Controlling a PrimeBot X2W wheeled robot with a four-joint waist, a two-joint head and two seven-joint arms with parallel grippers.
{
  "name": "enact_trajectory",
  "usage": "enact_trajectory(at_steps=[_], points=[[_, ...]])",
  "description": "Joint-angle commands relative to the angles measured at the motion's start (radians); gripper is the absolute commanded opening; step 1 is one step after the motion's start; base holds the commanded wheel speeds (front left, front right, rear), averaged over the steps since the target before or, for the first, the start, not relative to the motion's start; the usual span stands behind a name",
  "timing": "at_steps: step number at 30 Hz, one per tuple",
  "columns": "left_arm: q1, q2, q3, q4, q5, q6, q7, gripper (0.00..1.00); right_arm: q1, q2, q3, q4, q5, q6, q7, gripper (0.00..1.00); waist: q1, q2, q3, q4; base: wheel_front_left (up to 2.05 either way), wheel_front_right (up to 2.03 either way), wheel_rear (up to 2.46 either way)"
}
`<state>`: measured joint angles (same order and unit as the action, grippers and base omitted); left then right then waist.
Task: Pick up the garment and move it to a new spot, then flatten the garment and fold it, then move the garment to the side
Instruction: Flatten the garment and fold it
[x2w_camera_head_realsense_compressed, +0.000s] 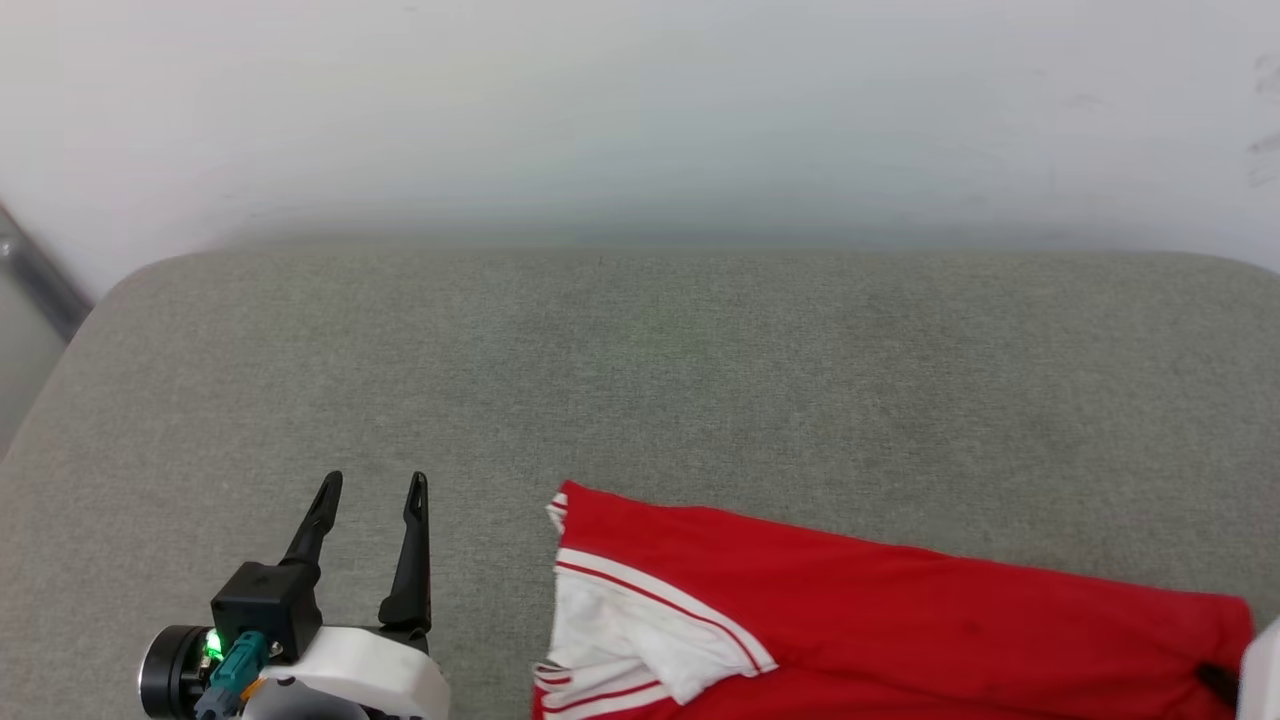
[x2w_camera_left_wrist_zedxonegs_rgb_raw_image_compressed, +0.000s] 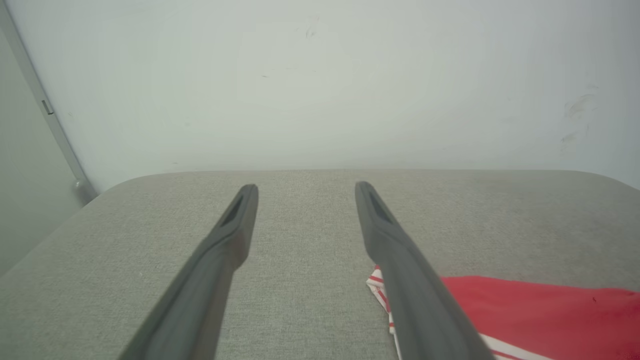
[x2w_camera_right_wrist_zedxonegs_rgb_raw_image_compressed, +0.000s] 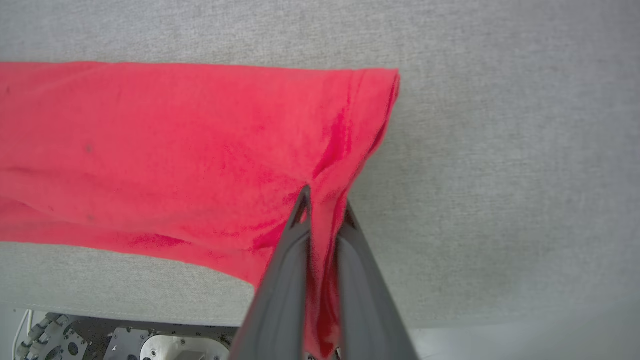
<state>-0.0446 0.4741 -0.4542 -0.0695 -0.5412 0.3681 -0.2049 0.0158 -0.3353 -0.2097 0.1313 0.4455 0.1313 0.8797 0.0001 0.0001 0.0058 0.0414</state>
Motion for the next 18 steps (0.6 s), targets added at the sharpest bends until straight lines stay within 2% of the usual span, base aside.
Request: enact_trajectory(at_steps=[1, 4, 8, 11, 15, 18], points=[[0.015, -0.001, -0.002, -0.003, -0.004, -0.001, -0.002, 1.0, 0.008, 0.002, -0.037, -0.012, -0.012, -0.001, 0.011, 0.0, -0.0001, -0.0001, -0.006, -0.01, 0.0, 0.0, 0.0], [0.013, -0.004, -0.007, -0.005, -0.006, -0.005, -0.002, 1.0, -0.001, 0.057, -0.115, -0.028, -0.002, -0.001, 0.047, 0.0, -0.0001, -0.0001, -0.005, -0.018, 0.0, 0.0, 0.0], [0.001, -0.001, -0.009, -0.004, -0.009, -0.011, 0.003, 1.0, -0.05, 0.192, -0.21, -0.043, 0.105, -0.001, 0.136, 0.0, -0.0001, -0.0001, -0.001, -0.025, 0.0, 0.0, 0.0], [-0.009, -0.001, -0.015, -0.002, -0.01, -0.013, 0.011, 1.0, -0.08, 0.258, -0.244, -0.053, 0.207, -0.001, 0.198, 0.0, -0.0001, -0.0001, 0.002, -0.024, 0.0, 0.0, 0.0], [-0.022, -0.005, -0.023, 0.004, -0.011, -0.018, 0.016, 1.0, -0.104, 0.286, -0.24, -0.019, 0.358, -0.001, 0.239, 0.0, -0.0001, -0.0001, 0.004, -0.017, 0.0, 0.0, 0.0], [-0.031, -0.008, -0.028, 0.009, -0.01, -0.023, 0.018, 1.0, -0.123, 0.287, -0.156, 0.051, 0.513, -0.001, 0.21, 0.0, -0.0001, -0.0001, 0.009, -0.008, 0.0, 0.0, 0.0]])
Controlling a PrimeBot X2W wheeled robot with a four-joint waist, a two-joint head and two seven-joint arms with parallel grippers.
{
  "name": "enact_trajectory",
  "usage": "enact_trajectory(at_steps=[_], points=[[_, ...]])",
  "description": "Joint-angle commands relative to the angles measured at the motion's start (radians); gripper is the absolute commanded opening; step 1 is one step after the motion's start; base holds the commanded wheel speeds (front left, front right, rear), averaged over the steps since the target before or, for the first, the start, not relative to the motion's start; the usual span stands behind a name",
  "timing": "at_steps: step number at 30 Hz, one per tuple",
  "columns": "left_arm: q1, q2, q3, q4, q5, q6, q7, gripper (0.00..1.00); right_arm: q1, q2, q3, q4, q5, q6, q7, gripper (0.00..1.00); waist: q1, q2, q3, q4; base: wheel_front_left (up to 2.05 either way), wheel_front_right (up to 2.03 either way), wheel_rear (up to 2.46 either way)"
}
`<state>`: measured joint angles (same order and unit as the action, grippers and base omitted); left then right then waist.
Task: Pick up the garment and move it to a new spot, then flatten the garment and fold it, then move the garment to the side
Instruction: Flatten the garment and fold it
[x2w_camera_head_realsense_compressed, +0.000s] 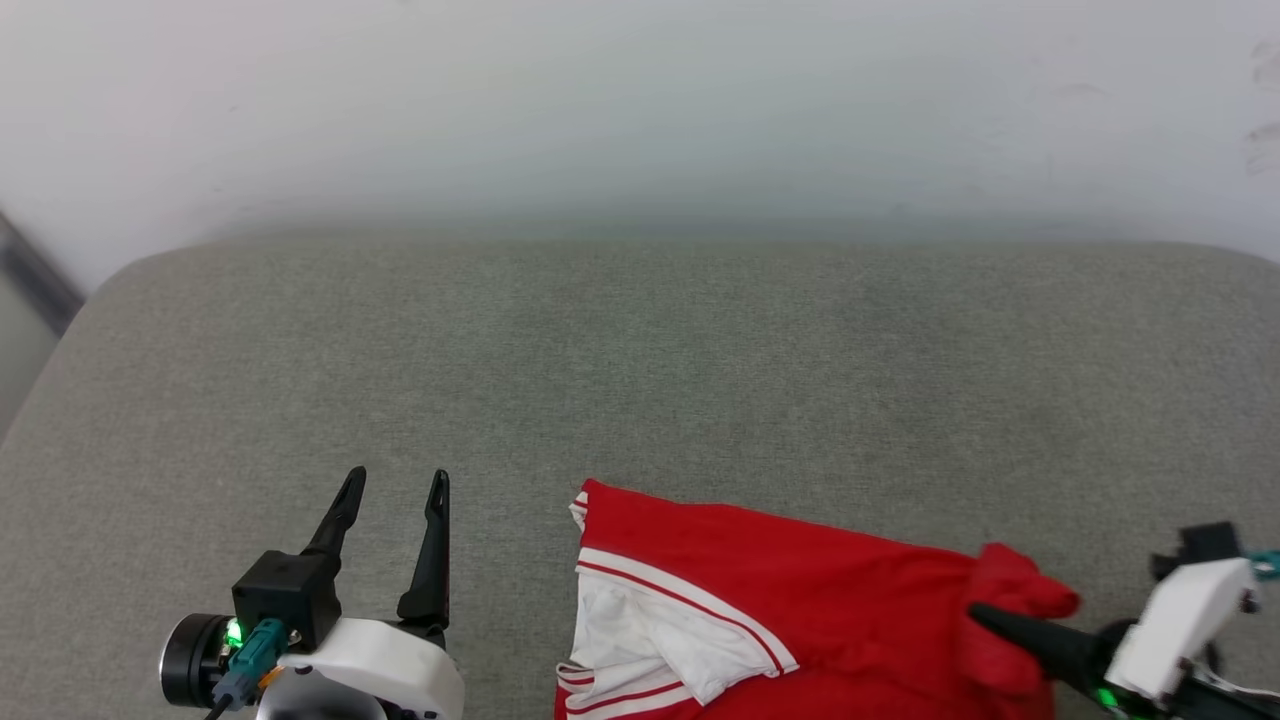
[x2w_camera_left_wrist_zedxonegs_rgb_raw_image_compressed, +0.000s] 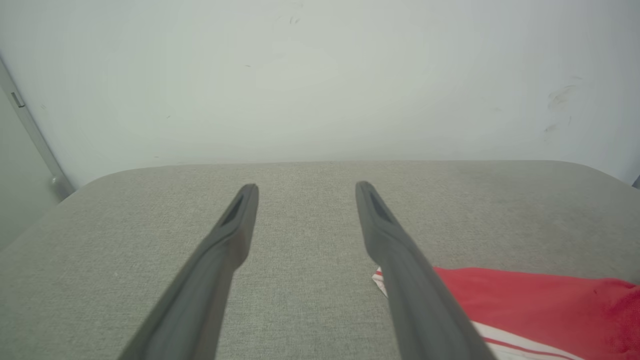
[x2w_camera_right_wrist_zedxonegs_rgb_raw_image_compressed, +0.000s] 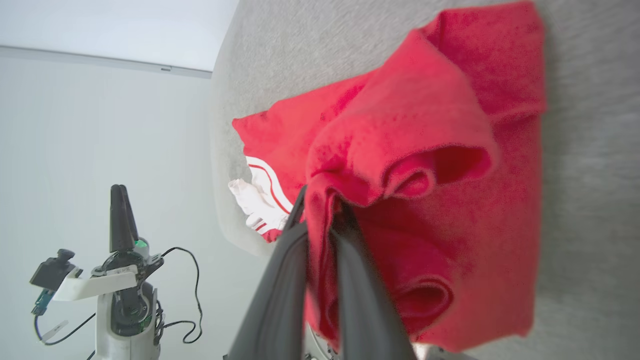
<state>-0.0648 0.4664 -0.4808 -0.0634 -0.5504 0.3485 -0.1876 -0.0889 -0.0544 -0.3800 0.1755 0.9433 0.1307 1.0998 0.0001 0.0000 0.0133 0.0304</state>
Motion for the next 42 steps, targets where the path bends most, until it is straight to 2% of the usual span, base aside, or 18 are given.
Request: enact_trajectory(at_steps=[1, 8, 13, 17, 19, 20, 25, 30, 33, 35, 38, 40, 42], points=[[-0.014, -0.002, -0.003, 0.004, -0.002, -0.004, 0.002, 1.0, -0.023, 0.005, 0.053, 0.027, 0.055, 0.0, -0.031, 0.0, -0.0001, 0.0, 0.002, 0.007, 0.0, 0.0, 0.0], [-0.053, -0.013, -0.02, 0.011, 0.002, -0.021, 0.01, 1.0, -0.079, 0.005, 0.356, 0.136, 0.251, 0.0, -0.194, 0.0, -0.0001, 0.0, 0.028, 0.05, 0.0, 0.0, 0.0], [-0.078, -0.023, -0.029, 0.021, 0.004, -0.03, 0.006, 1.0, -0.132, 0.004, 0.564, 0.181, 0.292, 0.0, -0.299, 0.0, -0.0001, 0.0, 0.055, 0.084, 0.0, 0.0, 0.0], [-0.091, -0.03, -0.033, 0.031, 0.003, -0.038, -0.001, 1.0, -0.175, 0.004, 0.665, 0.222, 0.276, 0.0, -0.371, 0.02, -0.0001, 0.0, 0.074, 0.107, 0.0, 0.0, 0.0], [-0.093, -0.032, -0.033, 0.037, 0.001, -0.037, -0.005, 1.0, -0.194, 0.004, 0.7, 0.241, 0.258, 0.0, -0.402, 0.82, -0.0001, 0.0, 0.078, 0.112, 0.0, 0.0, 0.0], [-0.092, -0.034, -0.032, 0.041, -0.003, -0.037, -0.006, 1.0, -0.203, 0.004, 0.717, 0.247, 0.247, 0.0, -0.413, 1.0, -0.0001, 0.0, 0.079, 0.113, 0.0, 0.0, 0.0], [-0.089, -0.043, -0.035, 0.061, -0.014, -0.041, -0.007, 1.0, -0.239, -0.002, 0.781, 0.218, 0.216, 0.0, -0.457, 1.0, -0.0001, 0.0, 0.08, 0.112, 0.0, 0.0, 0.0], [-0.092, -0.044, -0.033, 0.073, -0.017, -0.042, -0.012, 1.0, -0.274, -0.079, 0.846, 0.135, 0.124, 0.0, -0.503, 1.0, -0.0001, 0.0, 0.07, 0.097, 0.0, 0.0, 0.0], [-0.085, -0.039, -0.029, 0.074, -0.017, -0.035, -0.017, 1.0, -0.282, -0.153, 0.873, 0.089, -0.014, 0.0, -0.604, 1.0, -0.0001, 0.0, 0.061, 0.083, 0.0, 0.0, 0.0], [-0.078, -0.037, -0.024, 0.073, -0.016, -0.029, -0.019, 1.0, -0.28, -0.203, 0.867, 0.087, -0.159, 0.0, -0.687, 1.0, -0.0001, 0.0, 0.053, 0.07, 0.0, 0.0, 0.0], [-0.061, -0.032, -0.016, 0.073, -0.017, -0.016, -0.025, 1.0, -0.232, -0.226, 0.811, 0.098, -0.334, 0.0, -0.768, 1.0, -0.0001, 0.0, 0.04, 0.047, 0.0, 0.0, 0.0], [-0.055, -0.029, -0.011, 0.073, -0.019, -0.009, -0.027, 1.0, -0.196, -0.233, 0.737, 0.092, -0.424, 0.0, -0.808, 1.0, -0.0001, 0.0, 0.031, 0.033, 0.0, 0.0, 0.0], [-0.051, -0.028, -0.008, 0.073, -0.02, -0.006, -0.028, 1.0, -0.178, -0.234, 0.702, 0.083, -0.465, 0.0, -0.824, 1.0, -0.0001, 0.0, 0.026, 0.025, 0.0, 0.0, 0.0]])
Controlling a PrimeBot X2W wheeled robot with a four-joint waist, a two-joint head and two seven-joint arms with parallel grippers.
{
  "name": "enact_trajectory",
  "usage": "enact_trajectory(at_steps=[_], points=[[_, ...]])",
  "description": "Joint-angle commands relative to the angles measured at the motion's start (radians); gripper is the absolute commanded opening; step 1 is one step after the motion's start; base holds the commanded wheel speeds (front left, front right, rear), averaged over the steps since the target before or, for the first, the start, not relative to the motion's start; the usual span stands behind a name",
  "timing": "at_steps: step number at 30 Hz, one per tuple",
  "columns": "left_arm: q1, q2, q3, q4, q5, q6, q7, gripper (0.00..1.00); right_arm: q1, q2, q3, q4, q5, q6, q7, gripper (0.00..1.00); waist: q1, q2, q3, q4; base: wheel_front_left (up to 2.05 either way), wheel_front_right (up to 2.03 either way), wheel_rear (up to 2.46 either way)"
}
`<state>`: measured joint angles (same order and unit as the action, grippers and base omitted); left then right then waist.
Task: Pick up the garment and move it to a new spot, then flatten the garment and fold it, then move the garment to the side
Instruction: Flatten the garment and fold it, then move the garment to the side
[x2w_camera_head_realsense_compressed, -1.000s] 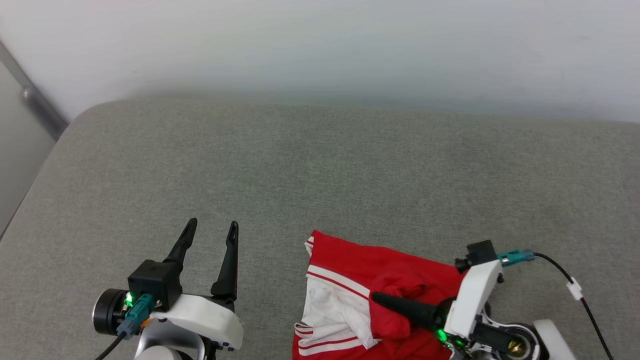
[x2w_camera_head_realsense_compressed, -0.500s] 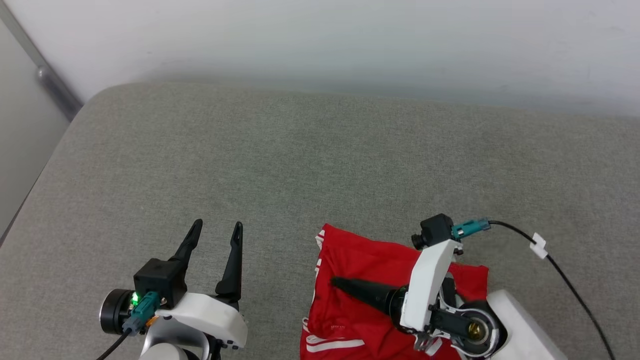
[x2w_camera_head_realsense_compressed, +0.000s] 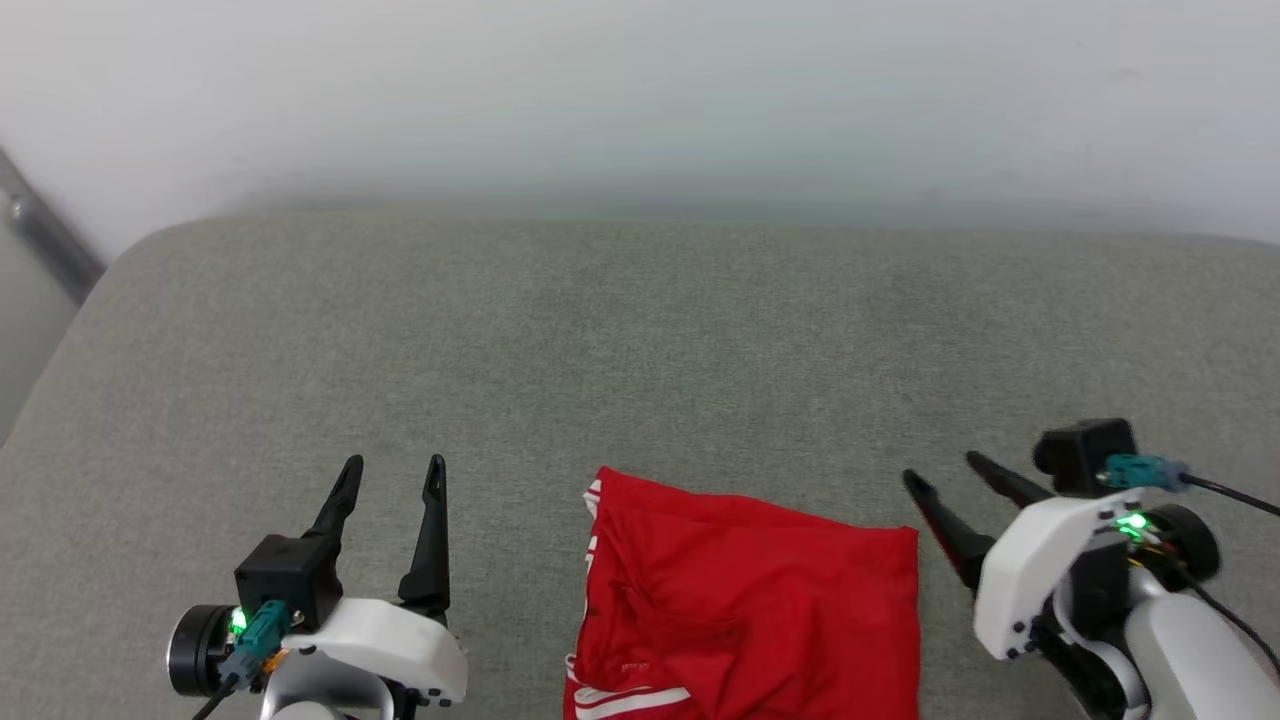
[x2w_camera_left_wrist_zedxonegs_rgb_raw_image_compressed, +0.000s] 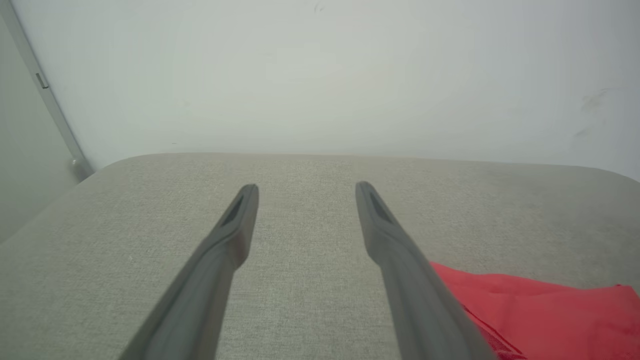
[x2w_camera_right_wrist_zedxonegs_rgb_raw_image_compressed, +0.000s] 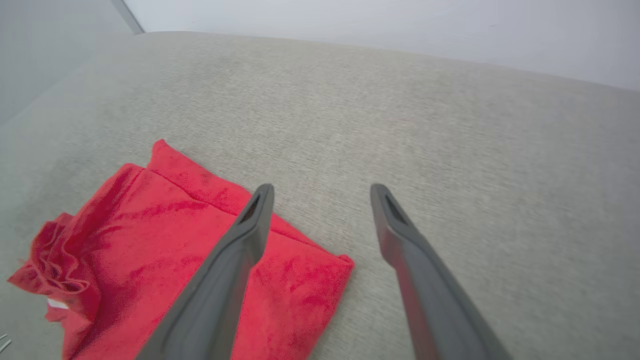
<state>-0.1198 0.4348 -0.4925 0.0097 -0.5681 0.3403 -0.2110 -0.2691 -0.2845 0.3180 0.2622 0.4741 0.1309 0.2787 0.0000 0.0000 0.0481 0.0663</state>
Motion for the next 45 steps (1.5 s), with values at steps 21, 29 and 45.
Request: enact_trajectory(at_steps=[21, 29, 45], points=[[0.104, 0.018, 0.055, 0.041, -0.04, 0.013, -0.038, 1.0, 0.35, 0.204, -0.357, -0.365, -0.36, 0.0, -0.257, 1.0, 0.0, 0.0, -0.087, -0.087, 0.0, 0.0, 0.0], [0.113, 0.014, 0.06, 0.057, -0.038, 0.003, -0.045, 1.0, 0.386, 0.221, -0.349, -0.407, -0.365, 0.0, -0.229, 1.0, 0.0, 0.0, -0.098, -0.09, 0.0, 0.0, 0.0], [0.074, 0.0, 0.084, 0.055, -0.023, -0.01, -0.052, 1.0, 0.407, 0.182, -0.527, -0.311, -0.185, 0.0, -0.015, 1.0, 0.0, 0.0, -0.078, -0.058, 0.0, 0.0, 0.0]])
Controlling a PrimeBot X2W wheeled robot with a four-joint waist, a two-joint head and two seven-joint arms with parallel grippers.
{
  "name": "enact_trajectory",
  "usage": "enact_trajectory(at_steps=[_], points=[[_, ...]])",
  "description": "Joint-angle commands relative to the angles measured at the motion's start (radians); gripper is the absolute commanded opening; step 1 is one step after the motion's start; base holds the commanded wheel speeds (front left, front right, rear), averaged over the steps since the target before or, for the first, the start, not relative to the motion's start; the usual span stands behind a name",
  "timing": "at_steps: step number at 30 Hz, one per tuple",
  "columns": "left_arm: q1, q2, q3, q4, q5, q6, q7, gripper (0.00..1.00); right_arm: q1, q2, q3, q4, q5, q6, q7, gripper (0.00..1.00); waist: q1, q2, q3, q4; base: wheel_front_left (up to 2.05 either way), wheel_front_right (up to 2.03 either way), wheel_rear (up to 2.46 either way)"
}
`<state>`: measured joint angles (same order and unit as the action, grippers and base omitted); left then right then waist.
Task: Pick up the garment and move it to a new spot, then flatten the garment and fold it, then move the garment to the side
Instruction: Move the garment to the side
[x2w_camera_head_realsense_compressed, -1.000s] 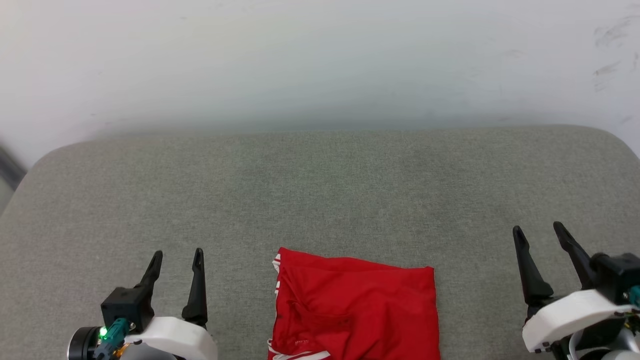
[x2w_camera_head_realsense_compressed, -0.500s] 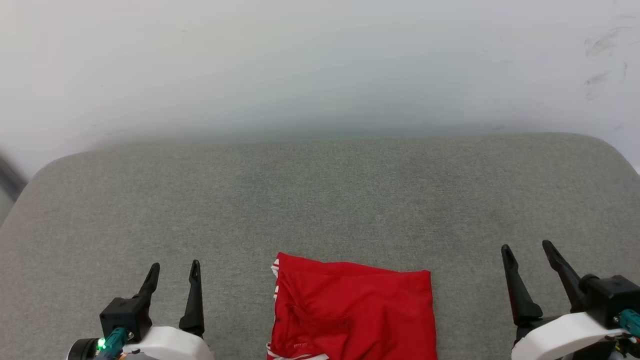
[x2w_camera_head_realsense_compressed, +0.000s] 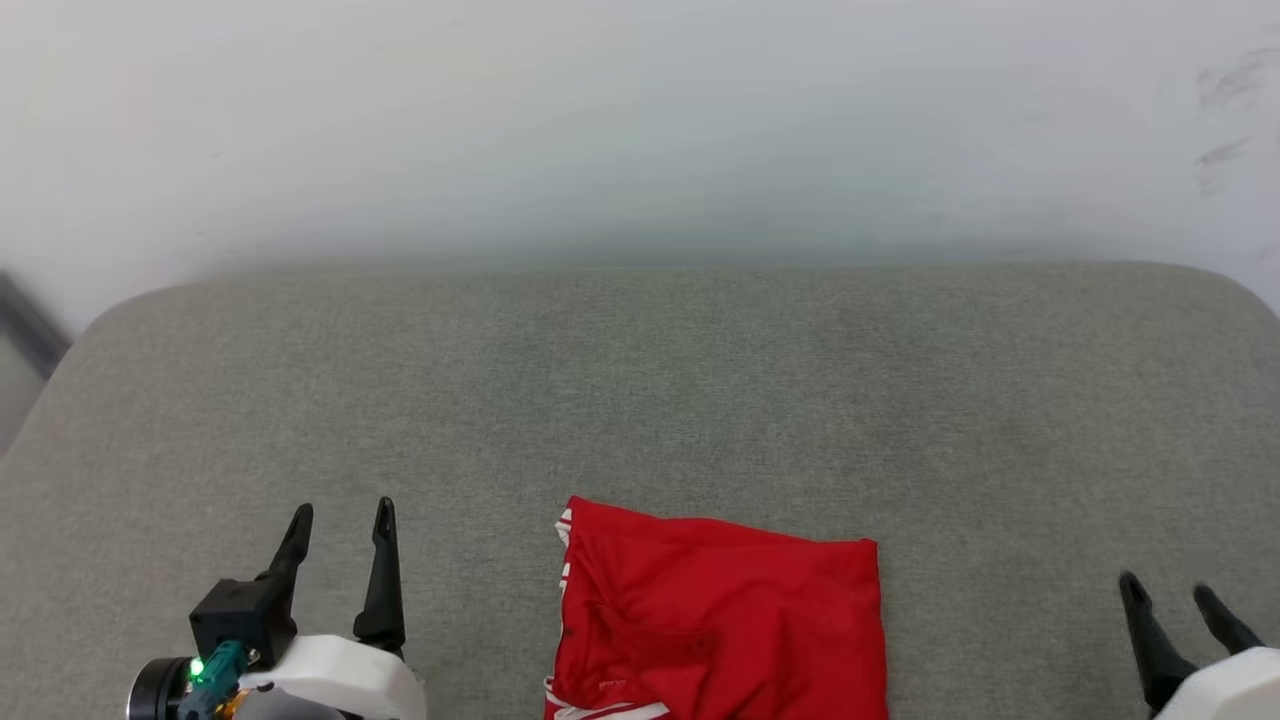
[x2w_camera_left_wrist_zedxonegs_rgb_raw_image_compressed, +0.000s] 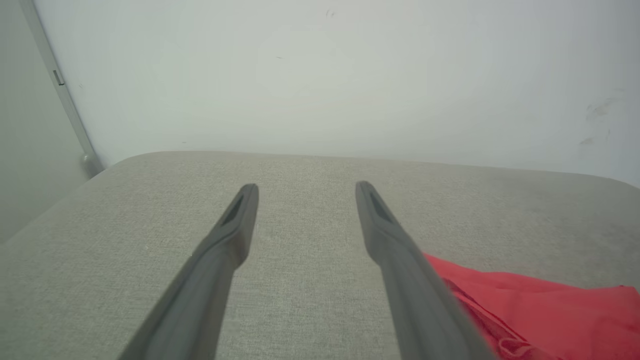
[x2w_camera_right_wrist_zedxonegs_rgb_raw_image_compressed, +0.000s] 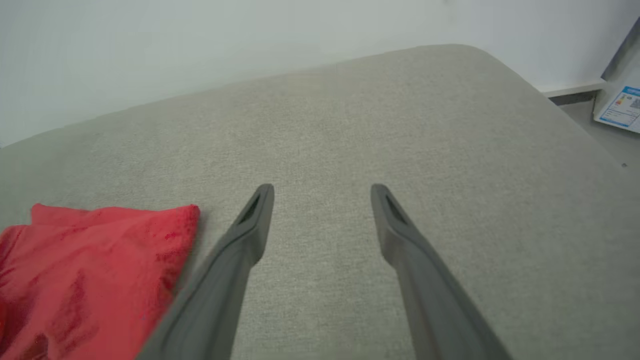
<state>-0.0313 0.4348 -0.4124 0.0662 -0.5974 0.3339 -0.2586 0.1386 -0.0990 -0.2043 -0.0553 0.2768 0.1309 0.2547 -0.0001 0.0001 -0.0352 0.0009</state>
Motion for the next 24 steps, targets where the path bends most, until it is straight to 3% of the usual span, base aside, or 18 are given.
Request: enact_trajectory(at_steps=[1, 6, 13, 16, 24], points=[[-0.018, -0.002, 0.007, -0.003, 0.006, -0.005, -0.005, 1.0, -0.006, -0.011, -0.028, 0.025, 0.036, 0.0, 0.043, 1.0, 0.0001, -0.0001, 0.009, 0.013, 0.0, 0.0, 0.0], [-0.031, -0.015, 0.012, -0.026, 0.023, 0.003, -0.006, 1.0, -0.028, -0.034, -0.066, 0.125, 0.176, 0.0, 0.26, 1.0, 0.0001, -0.0001, 0.032, 0.039, 0.0, 0.0, 0.0], [-0.074, -0.03, 0.009, -0.041, 0.04, -0.009, -0.007, 1.0, -0.092, 0.017, -0.066, 0.244, 0.412, 0.0, 0.532, 1.0, 0.0001, -0.0001, 0.098, 0.092, 0.0, 0.0, 0.0], [-0.092, -0.037, 0.01, -0.045, 0.05, -0.014, -0.008, 1.0, -0.134, 0.039, -0.053, 0.292, 0.523, 0.0, 0.579, 1.0, 0.0001, -0.0001, 0.13, 0.112, 0.0, 0.0, 0.0], [-0.122, -0.051, 0.015, -0.033, 0.066, -0.031, -0.008, 1.0, -0.244, 0.053, 0.053, 0.423, 0.707, -0.001, 0.555, 1.0, 0.0001, -0.0001, 0.178, 0.141, 0.0, 0.0, 0.0]])
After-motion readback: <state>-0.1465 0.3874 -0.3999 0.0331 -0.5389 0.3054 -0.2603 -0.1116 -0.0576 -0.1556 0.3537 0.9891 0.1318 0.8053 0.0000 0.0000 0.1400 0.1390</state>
